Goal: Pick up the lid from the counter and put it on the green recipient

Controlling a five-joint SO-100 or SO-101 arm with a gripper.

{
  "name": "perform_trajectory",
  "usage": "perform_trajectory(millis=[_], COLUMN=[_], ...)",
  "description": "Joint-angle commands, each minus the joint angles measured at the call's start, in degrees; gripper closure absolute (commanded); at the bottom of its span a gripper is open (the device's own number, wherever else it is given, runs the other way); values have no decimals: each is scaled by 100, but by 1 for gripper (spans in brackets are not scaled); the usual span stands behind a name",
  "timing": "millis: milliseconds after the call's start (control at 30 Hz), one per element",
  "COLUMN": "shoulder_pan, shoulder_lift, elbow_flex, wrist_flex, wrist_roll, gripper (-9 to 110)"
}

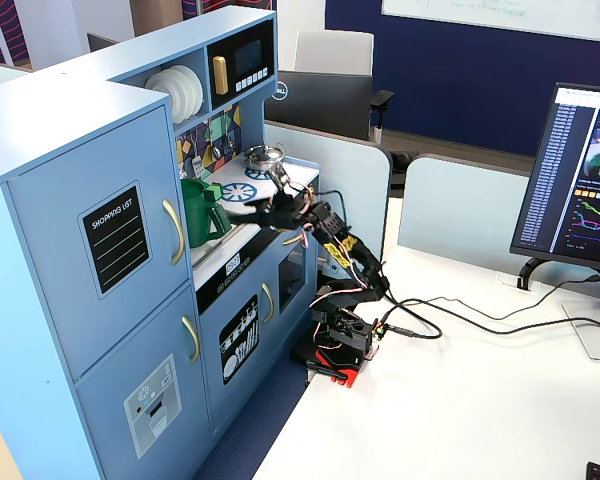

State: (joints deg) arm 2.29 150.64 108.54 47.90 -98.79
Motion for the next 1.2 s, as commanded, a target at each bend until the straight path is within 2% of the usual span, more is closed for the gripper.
perform_trajectory(millis=[0, 100, 167, 233, 333, 633, 1000, 1167], shoulder_pan=[123, 123, 123, 141, -79, -167, -167, 0], shoulder_lift=[905, 1274, 1521, 1714, 1925, 2874, 3138, 3146], elbow_flex=[879, 1837, 2637, 3270, 3973, 5643, 6319, 6319], wrist_flex=[686, 896, 993, 1213, 1248, 1714, 3920, 3990], wrist_roll=[-35, 70, -387, -747, 141, 976, 773, 1222], gripper=[85, 94, 101, 101, 101, 101, 99, 99])
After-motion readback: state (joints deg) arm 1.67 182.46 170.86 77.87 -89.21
